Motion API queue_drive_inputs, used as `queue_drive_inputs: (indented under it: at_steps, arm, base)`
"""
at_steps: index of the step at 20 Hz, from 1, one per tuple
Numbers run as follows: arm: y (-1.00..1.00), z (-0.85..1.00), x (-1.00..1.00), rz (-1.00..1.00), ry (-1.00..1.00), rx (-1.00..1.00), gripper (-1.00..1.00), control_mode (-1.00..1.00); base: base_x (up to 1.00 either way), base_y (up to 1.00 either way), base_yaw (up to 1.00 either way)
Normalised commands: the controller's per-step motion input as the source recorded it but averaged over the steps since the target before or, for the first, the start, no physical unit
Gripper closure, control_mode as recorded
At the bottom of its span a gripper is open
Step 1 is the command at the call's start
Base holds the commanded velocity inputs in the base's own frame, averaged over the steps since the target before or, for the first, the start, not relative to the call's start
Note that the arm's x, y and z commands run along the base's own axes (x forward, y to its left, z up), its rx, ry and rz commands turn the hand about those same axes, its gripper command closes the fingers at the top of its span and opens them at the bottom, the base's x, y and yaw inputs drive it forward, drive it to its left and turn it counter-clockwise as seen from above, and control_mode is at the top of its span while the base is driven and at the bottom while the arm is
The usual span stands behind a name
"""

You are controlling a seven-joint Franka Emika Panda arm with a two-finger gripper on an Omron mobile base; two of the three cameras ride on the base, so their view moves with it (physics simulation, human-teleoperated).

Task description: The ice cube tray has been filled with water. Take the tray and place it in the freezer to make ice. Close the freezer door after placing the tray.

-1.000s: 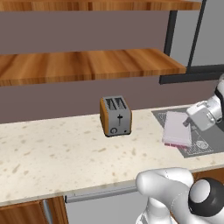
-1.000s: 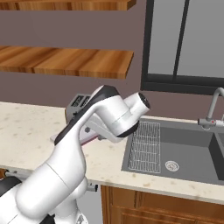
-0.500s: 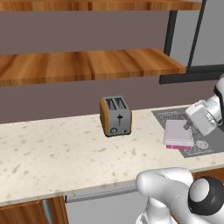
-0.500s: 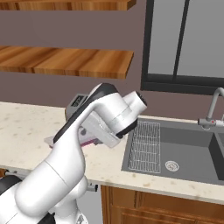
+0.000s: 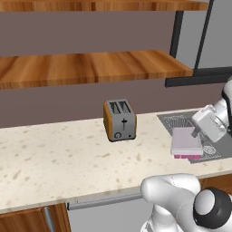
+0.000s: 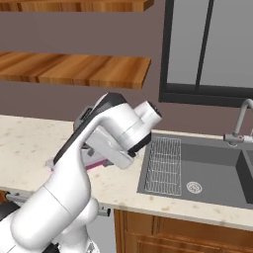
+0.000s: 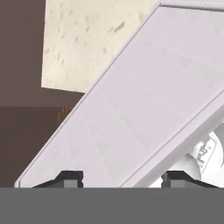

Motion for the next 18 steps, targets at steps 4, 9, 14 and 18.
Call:
queue_drive_inputs:
  at_steps: [4, 9, 14, 18]
  arm:
    - [0.19, 0.05, -0.04, 0.0, -0.32, -0.19, 1.0, -1.0]
    - [0.08, 0.34, 0.0, -0.01, -0.18, -0.11, 1.0, -1.0]
    - [0.0, 0.44, -0.02, -0.02, -0.01, -0.01, 1.0, -1.0]
    - [0.0, 0.42, -0.06, -0.03, 0.0, 0.0, 1.0, -1.0]
  base:
    - [0.0, 0.0, 0.0]
    - [0.0, 0.0, 0.0]
    - [0.0, 0.0, 0.0]
    - [0.0, 0.0, 0.0]
